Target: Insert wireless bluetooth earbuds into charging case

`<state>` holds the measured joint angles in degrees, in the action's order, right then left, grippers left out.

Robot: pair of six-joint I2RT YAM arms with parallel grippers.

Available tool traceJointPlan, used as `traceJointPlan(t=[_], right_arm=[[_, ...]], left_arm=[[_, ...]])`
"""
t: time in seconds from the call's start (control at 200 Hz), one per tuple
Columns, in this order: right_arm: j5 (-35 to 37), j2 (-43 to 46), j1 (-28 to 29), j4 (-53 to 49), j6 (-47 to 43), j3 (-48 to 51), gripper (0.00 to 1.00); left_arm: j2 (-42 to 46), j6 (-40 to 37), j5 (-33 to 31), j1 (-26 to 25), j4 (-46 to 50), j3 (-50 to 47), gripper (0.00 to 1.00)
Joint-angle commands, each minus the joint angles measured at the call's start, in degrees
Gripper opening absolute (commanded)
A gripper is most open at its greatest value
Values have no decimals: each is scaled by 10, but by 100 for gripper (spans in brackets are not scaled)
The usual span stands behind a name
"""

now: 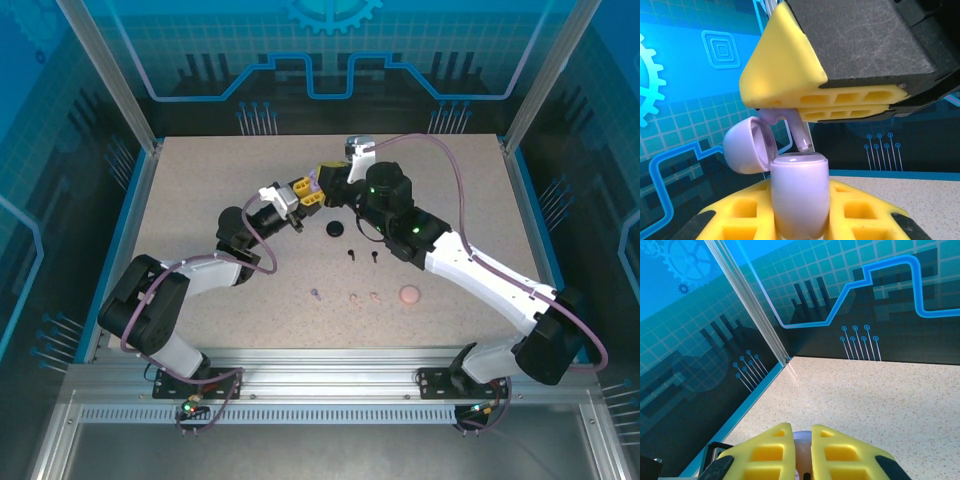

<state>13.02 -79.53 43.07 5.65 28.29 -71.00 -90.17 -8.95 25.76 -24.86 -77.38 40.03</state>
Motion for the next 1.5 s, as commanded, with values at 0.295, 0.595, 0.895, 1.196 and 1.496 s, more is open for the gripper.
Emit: traceJointPlan(t=[0.295,0.595,0.895,1.196,1.496], right_arm=[[-24,1,-10,16,16,12,9],[-30,16,-4,18,21,34,9],[-17,32,-10,21,16,34,8],[-37,38,-11,11,2,10,8],[-44,19,-11,9,8,17,6]], left_arm=[[21,2,17,-6,-29,15,0],[19,2,15,-5,-29,14,0],[17,5,14,-6,-28,15,0],[13,9,14,-6,-29,15,0],[13,11,15,-6,-29,20,0]])
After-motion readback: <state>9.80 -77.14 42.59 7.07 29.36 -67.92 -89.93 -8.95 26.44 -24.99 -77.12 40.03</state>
